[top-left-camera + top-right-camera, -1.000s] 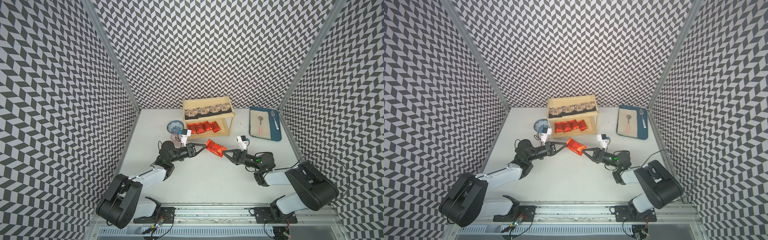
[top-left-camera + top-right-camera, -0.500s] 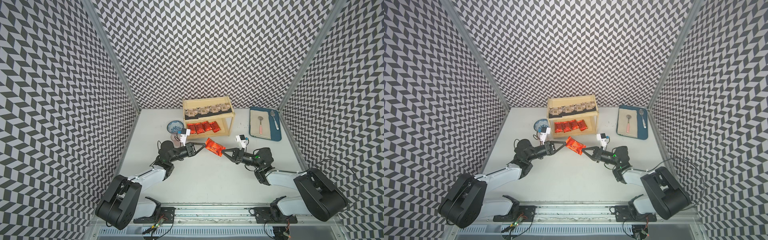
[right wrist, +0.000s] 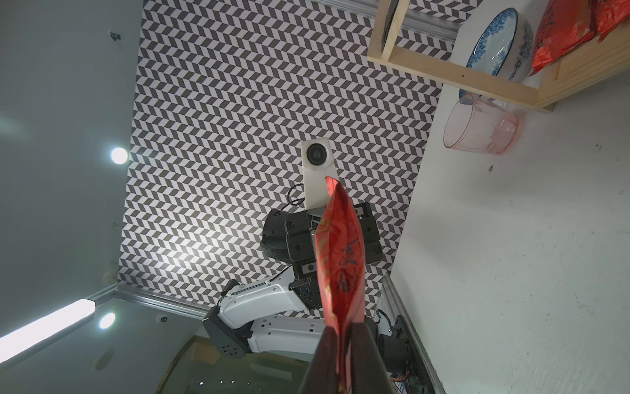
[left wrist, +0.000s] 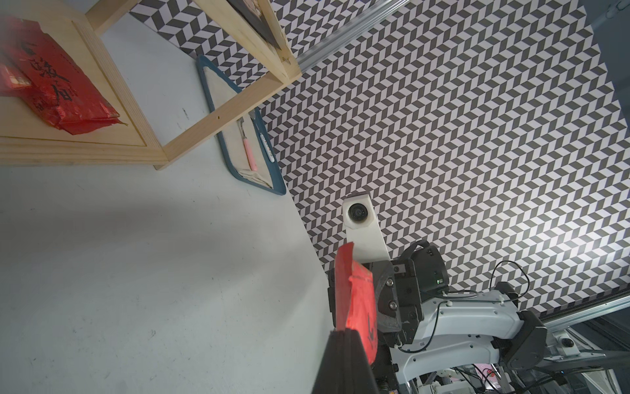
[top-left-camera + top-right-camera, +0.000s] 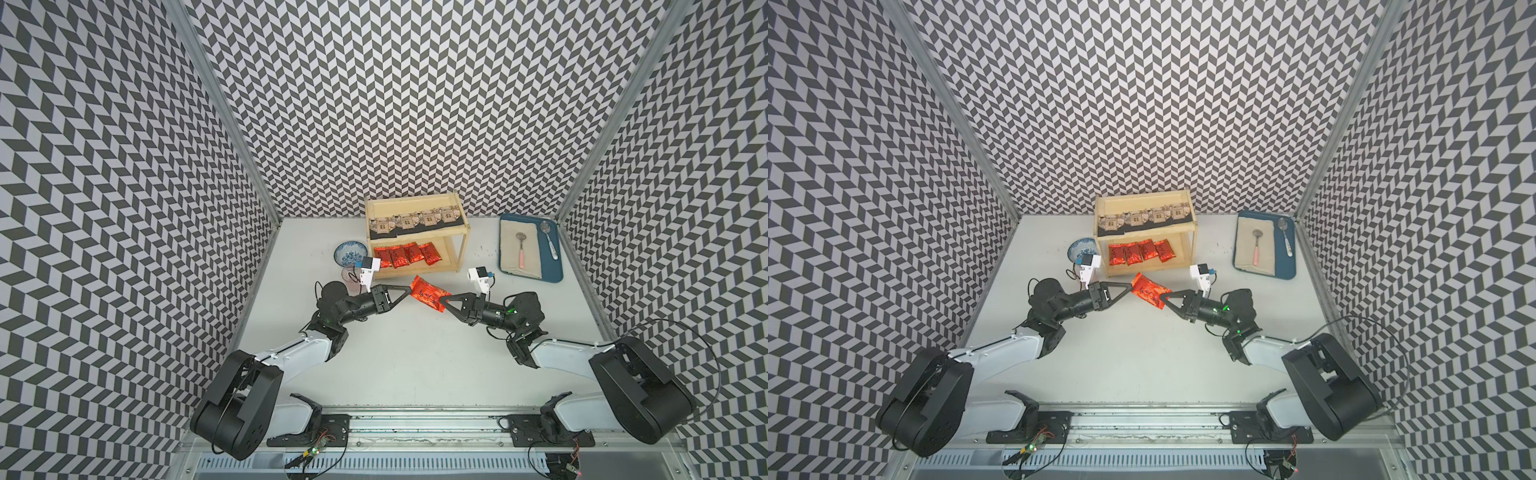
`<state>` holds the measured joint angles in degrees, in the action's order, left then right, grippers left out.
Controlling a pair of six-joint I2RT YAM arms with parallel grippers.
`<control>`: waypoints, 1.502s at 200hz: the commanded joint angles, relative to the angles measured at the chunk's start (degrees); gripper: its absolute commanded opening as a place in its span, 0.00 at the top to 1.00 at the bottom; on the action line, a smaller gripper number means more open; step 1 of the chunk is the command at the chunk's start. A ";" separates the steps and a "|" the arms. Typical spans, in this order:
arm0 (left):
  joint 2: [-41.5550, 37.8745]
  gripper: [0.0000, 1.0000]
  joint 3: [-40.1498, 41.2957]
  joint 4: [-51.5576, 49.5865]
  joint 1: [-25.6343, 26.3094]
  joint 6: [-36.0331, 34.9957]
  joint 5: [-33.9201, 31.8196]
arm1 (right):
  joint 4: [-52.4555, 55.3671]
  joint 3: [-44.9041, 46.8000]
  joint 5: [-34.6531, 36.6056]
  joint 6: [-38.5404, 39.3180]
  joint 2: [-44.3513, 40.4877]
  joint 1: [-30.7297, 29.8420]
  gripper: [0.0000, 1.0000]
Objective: Place the tea bags on the shelf by color
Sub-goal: Pick up the tea bag from the center of the board.
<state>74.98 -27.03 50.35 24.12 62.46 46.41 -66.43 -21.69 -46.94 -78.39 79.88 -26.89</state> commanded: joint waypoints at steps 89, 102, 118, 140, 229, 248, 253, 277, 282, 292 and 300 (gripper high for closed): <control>-1.35 1.00 -1.40 -1.66 -0.30 -1.64 0.25 | -8.45 2.58 0.27 -1.42 -0.60 -0.34 0.79; -1.48 1.00 -1.58 -1.91 -0.31 -1.81 0.16 | -9.17 2.62 0.36 -1.85 -0.37 -0.27 0.76; -1.47 1.00 -1.72 -2.18 -0.37 -1.95 0.12 | -9.42 2.38 0.44 -1.94 -0.25 -0.29 0.76; -1.42 1.00 -1.80 -2.35 -0.35 -2.04 0.25 | -9.76 2.49 0.44 -1.91 -0.12 -0.32 0.79; -3.54 1.00 -3.24 -8.31 -0.46 -5.05 -0.60 | -5.34 3.00 2.14 0.68 -1.65 -0.27 1.00; -4.70 0.92 -4.38 -13.42 -0.61 -7.42 -1.93 | -2.96 2.31 3.14 2.27 -1.63 -0.07 1.00; -4.97 0.78 -5.04 -15.89 -0.77 -8.24 -2.45 | -2.62 2.12 3.44 2.63 -1.59 0.08 1.00; -6.21 0.36 -7.87 -24.37 -2.13 -11.87 -3.57 | -2.04 0.47 4.55 4.23 -0.13 1.74 1.00; -6.58 0.32 -8.18 -25.50 -2.48 -12.42 -3.65 | -2.03 -0.08 4.80 4.62 0.52 2.09 1.00; -7.55 0.26 -8.87 -28.03 -3.19 -13.84 -3.78 | -2.39 -1.02 5.39 5.51 1.89 2.99 1.00; -8.18 0.23 -9.62 -30.40 -3.72 -15.24 -3.96 | -3.49 -1.70 5.99 6.06 3.29 3.73 1.00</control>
<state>69.28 -34.00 29.74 22.00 53.21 43.79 -67.57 -20.38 -43.64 -75.81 80.25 -25.10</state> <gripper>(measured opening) 0.728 0.041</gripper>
